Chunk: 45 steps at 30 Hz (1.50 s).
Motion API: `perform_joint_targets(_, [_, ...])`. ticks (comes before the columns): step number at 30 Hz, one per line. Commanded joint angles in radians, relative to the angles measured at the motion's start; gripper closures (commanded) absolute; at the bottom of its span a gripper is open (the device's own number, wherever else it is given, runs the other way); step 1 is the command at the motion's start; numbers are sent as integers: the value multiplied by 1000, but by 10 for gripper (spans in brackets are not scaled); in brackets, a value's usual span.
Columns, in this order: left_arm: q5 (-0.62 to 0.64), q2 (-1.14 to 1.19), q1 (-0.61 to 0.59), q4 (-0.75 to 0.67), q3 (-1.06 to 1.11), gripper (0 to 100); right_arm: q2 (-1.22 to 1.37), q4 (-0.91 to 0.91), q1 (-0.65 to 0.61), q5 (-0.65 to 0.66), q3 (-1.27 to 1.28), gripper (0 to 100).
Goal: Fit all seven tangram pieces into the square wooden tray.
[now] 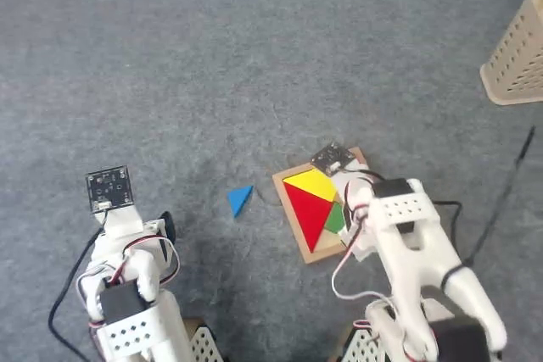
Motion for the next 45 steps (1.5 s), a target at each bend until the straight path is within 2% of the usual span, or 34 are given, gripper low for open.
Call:
perform_joint_targets(1, [-6, -20, -5, 3, -13, 784, 136, -50, -27, -64, -83, 894])
perform_joint_targets(14, [-6, -20, -5, 3, -13, 784, 266, -136, -157, -331, -207, 894])
perform_joint_targets(19, [-6, -20, -5, 3, -13, 784, 346, -137, -166, -353, -313, 894])
perform_joint_targets(24, [-6, -20, -5, 3, -13, 784, 363, -127, -208, -433, -374, 894])
perform_joint_targets(33, [-6, -20, -5, 3, -13, 784, 183, -97, -231, -443, -393, 894])
perform_joint_targets(36, [-6, -20, -5, 3, -13, 784, 162, -107, -297, -451, -454, 890])
perform_joint_targets(39, [-6, -20, -5, 3, -13, 784, 180, -124, -423, -466, -520, 890])
perform_joint_targets(45, [-6, -20, -5, 3, -13, 784, 354, -185, -611, -606, -654, 889])
